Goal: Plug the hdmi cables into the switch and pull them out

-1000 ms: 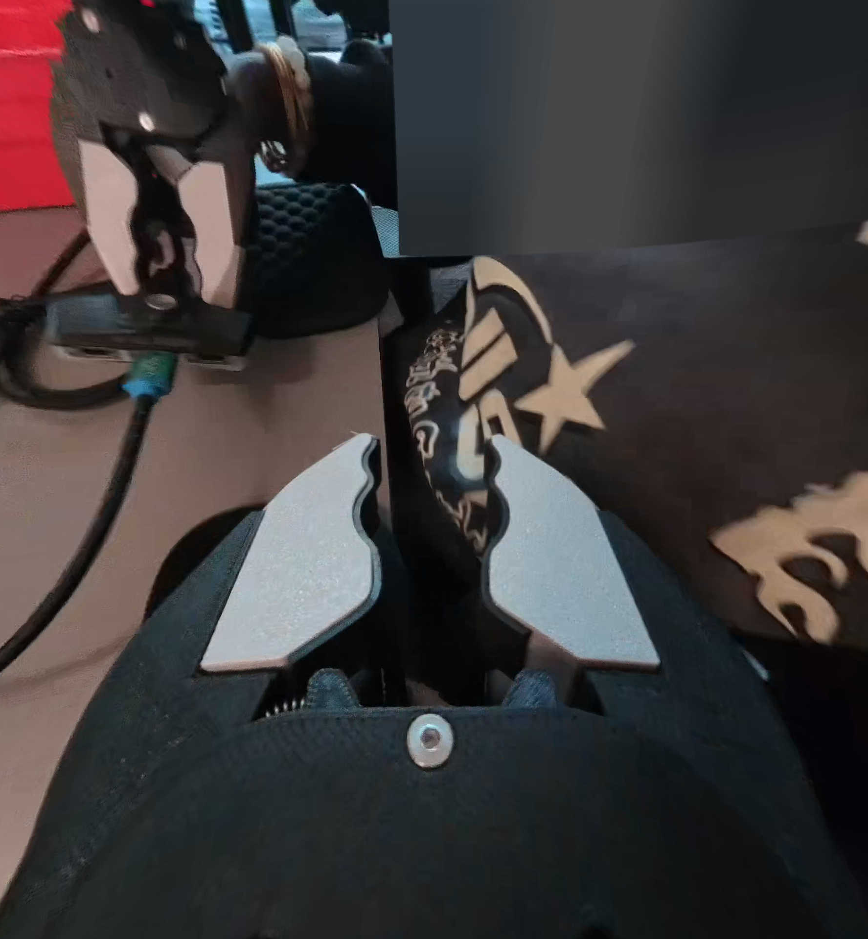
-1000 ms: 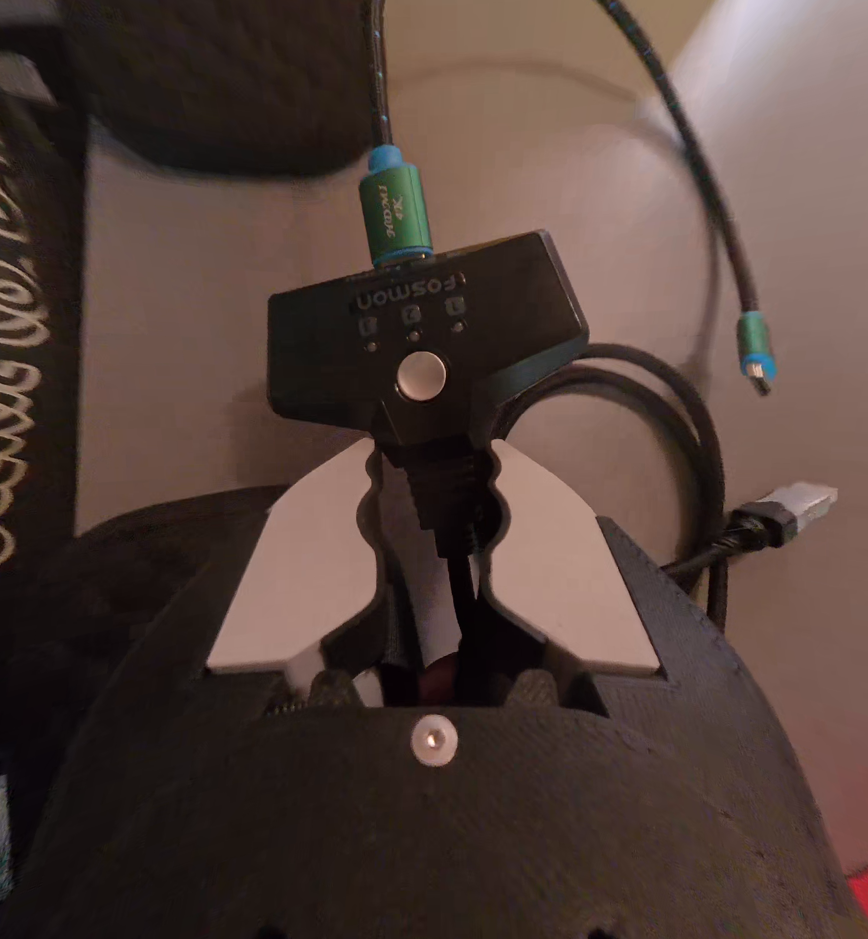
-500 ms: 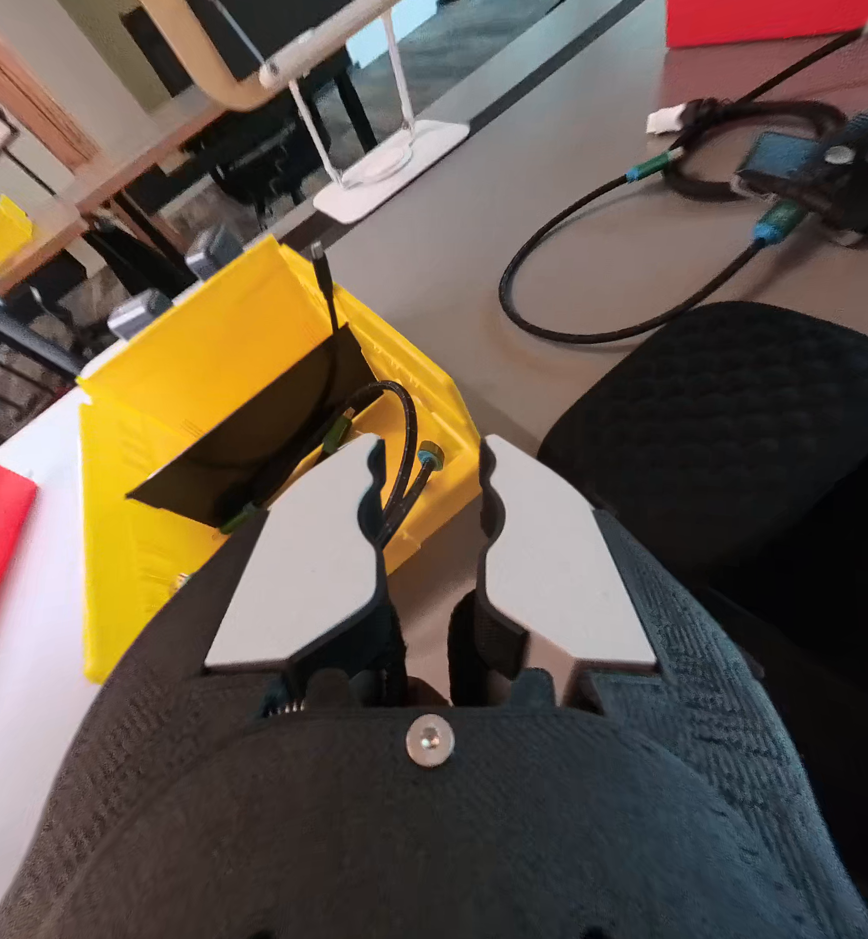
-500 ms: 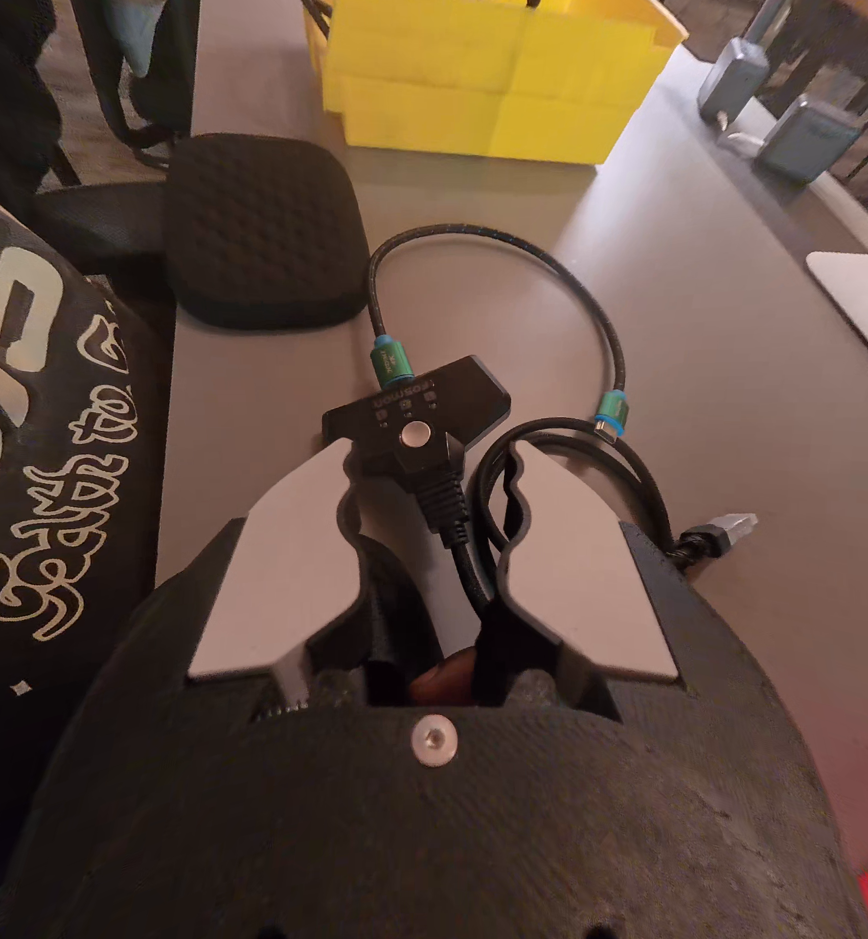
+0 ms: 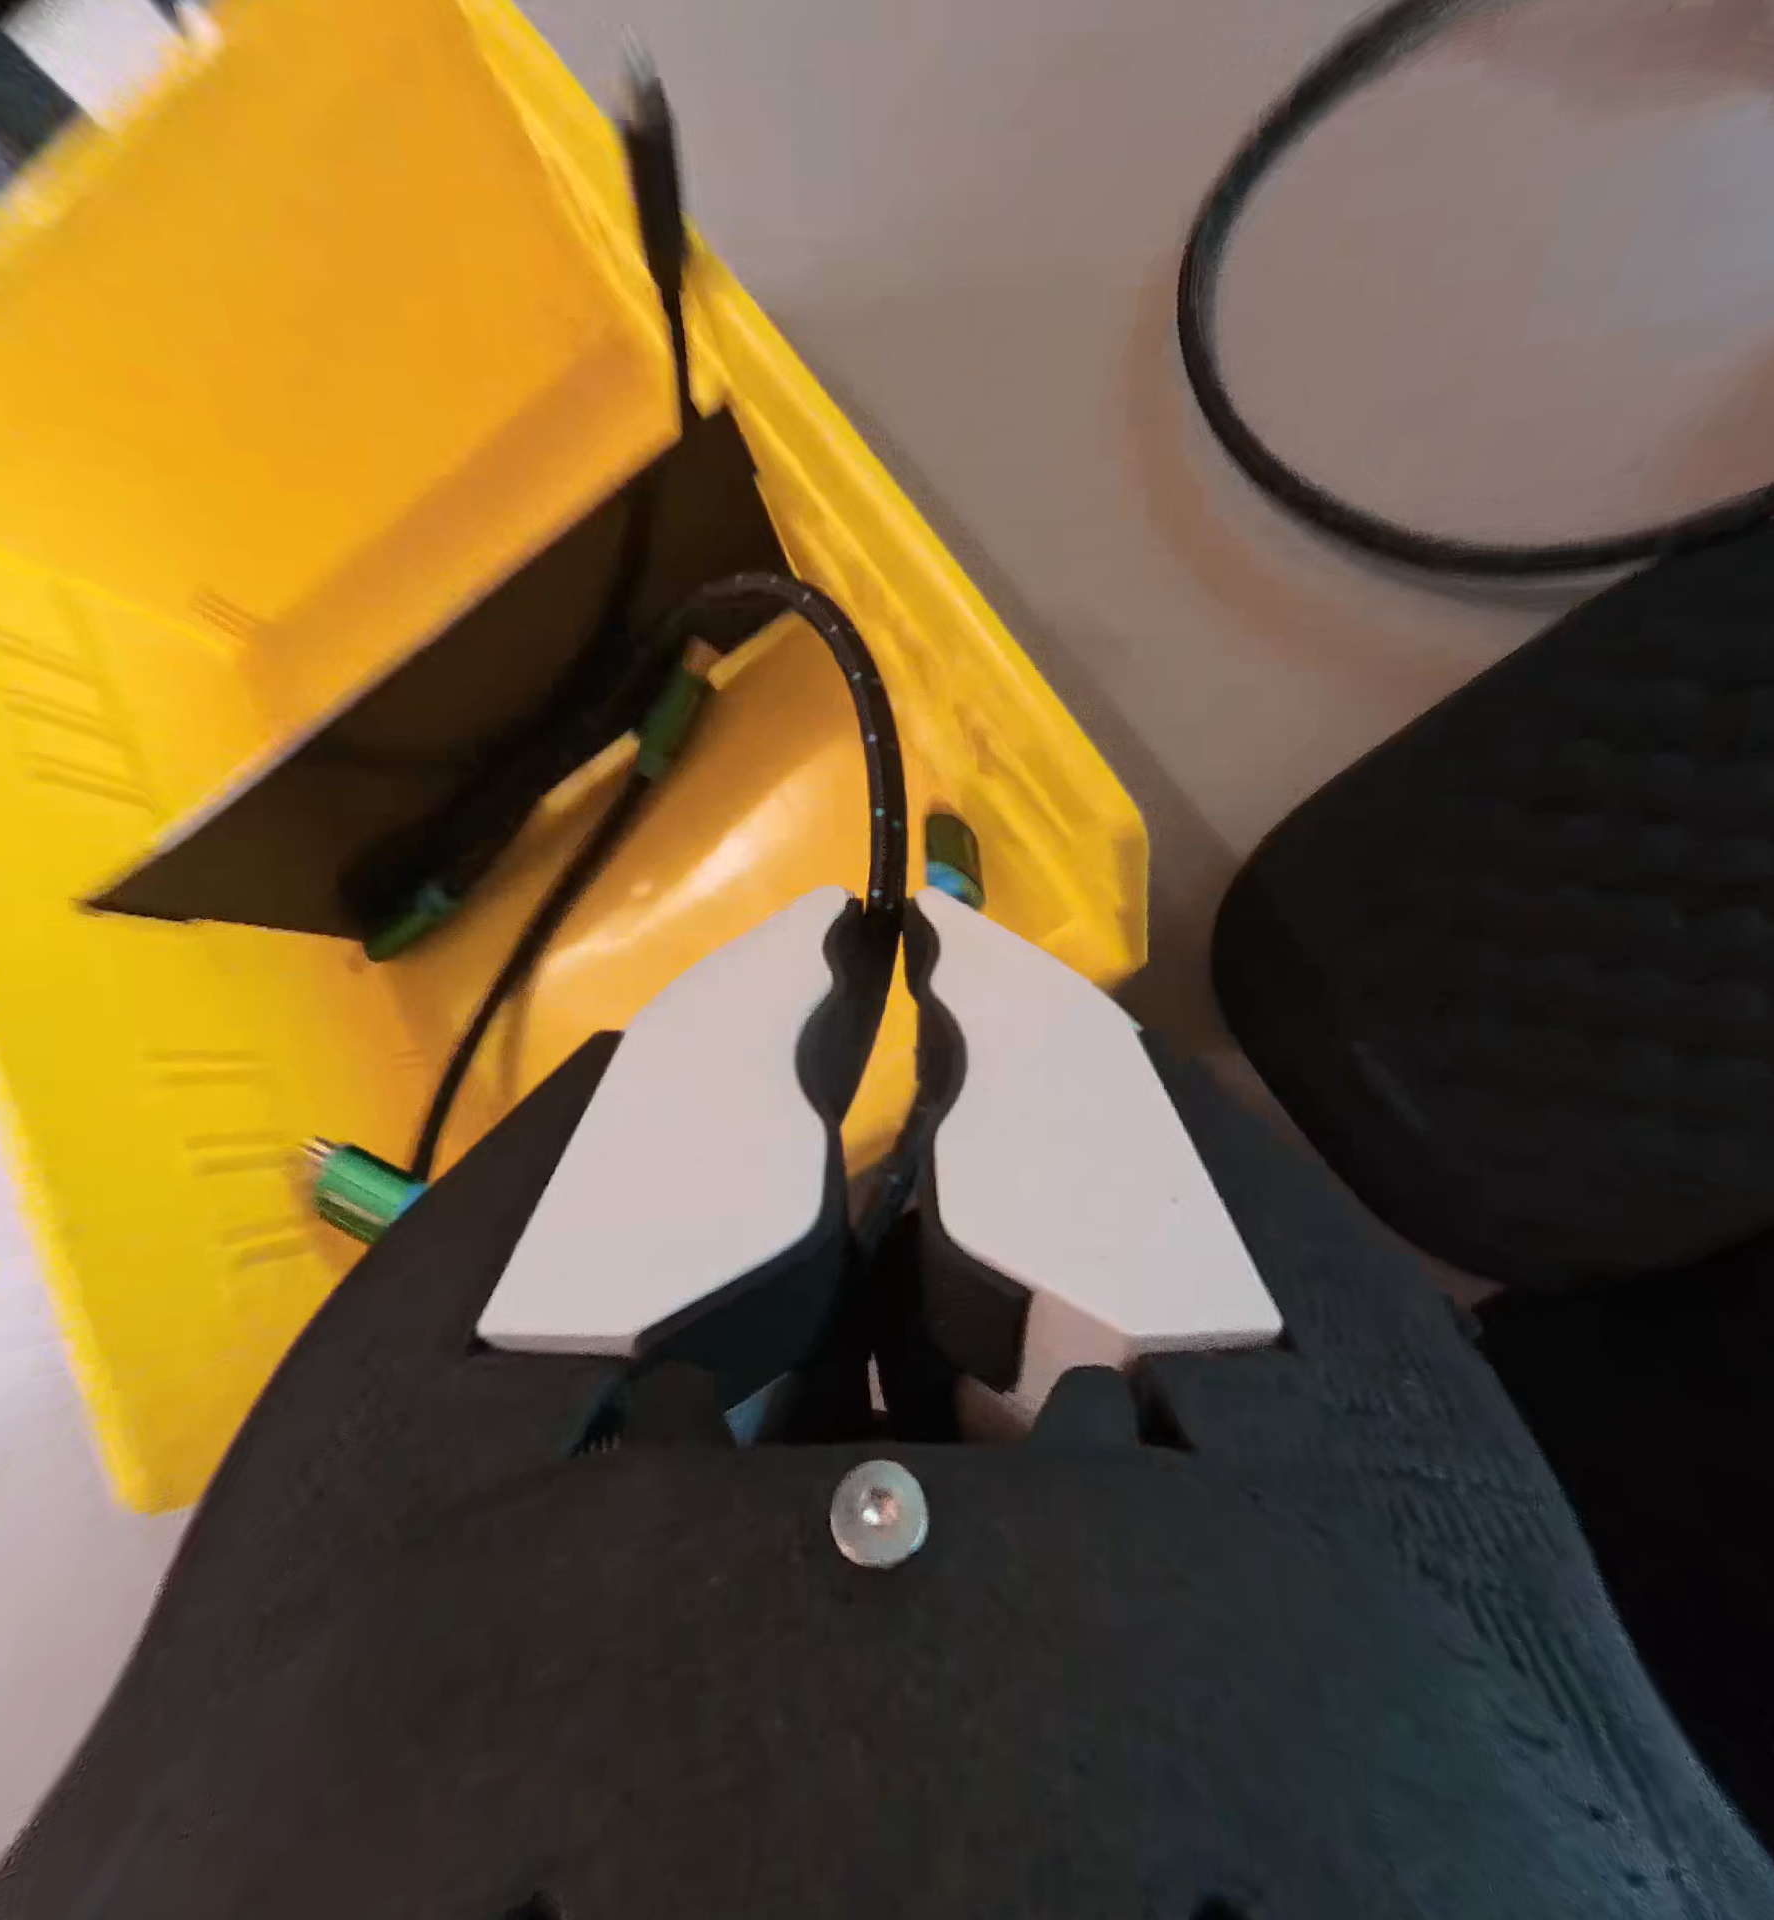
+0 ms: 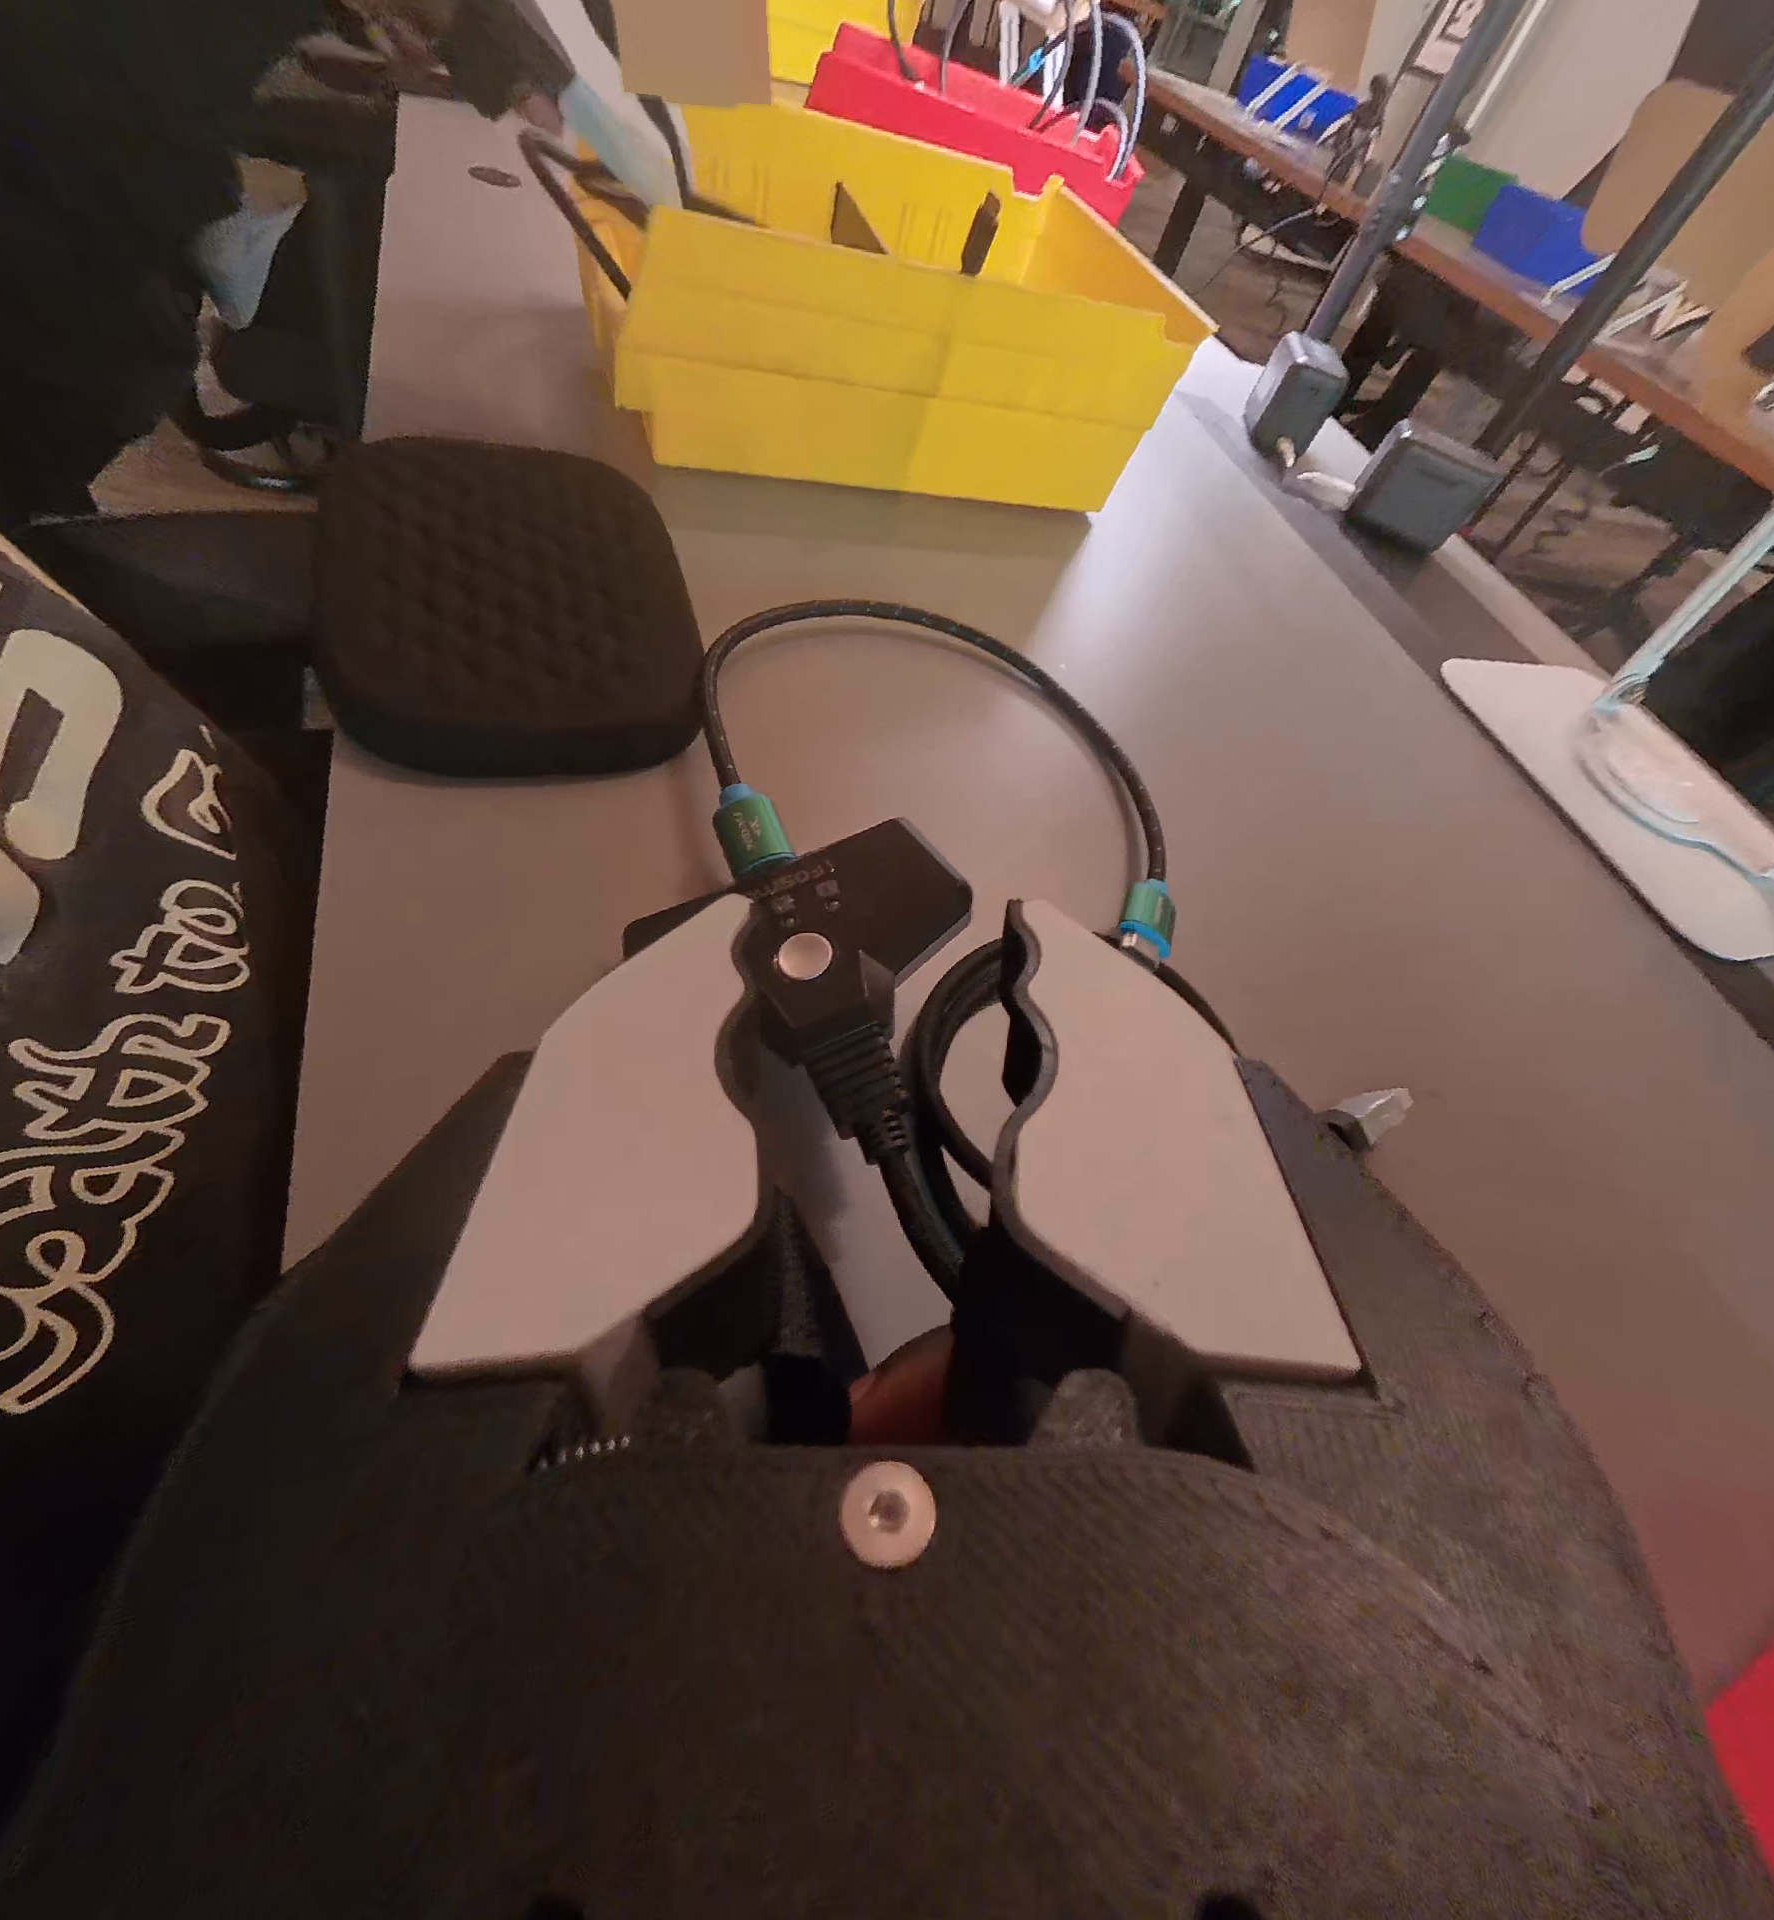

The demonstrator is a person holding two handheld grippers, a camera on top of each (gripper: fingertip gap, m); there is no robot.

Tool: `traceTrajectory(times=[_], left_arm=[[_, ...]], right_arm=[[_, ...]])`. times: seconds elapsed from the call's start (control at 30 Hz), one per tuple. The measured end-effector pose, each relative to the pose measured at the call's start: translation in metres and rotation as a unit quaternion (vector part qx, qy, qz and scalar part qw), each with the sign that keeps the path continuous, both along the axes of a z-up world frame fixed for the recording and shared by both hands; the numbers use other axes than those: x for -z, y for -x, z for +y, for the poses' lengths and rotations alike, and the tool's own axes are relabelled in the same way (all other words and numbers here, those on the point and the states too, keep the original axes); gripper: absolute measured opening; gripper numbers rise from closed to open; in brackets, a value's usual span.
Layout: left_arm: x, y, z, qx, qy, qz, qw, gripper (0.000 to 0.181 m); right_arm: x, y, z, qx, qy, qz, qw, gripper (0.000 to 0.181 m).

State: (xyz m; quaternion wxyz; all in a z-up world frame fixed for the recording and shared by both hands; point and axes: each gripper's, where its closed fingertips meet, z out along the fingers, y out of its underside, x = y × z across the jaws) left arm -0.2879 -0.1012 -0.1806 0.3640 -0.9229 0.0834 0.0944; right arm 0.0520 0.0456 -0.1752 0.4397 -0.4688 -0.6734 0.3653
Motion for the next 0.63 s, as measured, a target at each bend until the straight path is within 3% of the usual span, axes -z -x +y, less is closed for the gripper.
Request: traceTrajectory(times=[0.03, 0.17, 0.3, 0.47, 0.63], left_arm=[[-0.016, 0.004, 0.003, -0.002, -0.032, 0.008, 0.999, 0.007], [-0.088, 0.026, 0.007, -0.021, -0.162, 0.067, 0.984, 0.006], [-0.163, 0.020, -0.004, -0.011, -0.318, 0.106, 0.942, 0.006], [-0.225, -0.054, -0.036, 0.098, -0.510, 0.051, 0.853, 0.007], [-0.236, -0.147, -0.068, 0.256, -0.601, -0.051, 0.755, 0.006]], right_arm=[[-0.003, 0.000, 0.001, 0.003, -0.005, 0.005, 1.000, 0.043], [-0.016, -0.001, -0.001, 0.008, -0.018, 0.038, 0.999, 0.038], [-0.024, 0.001, -0.004, 0.013, -0.019, 0.058, 0.998, 0.036], [-0.030, 0.015, -0.027, -0.013, 0.004, 0.077, 0.997, 0.037], [-0.034, 0.041, -0.070, -0.061, 0.020, 0.095, 0.993, 0.046]])
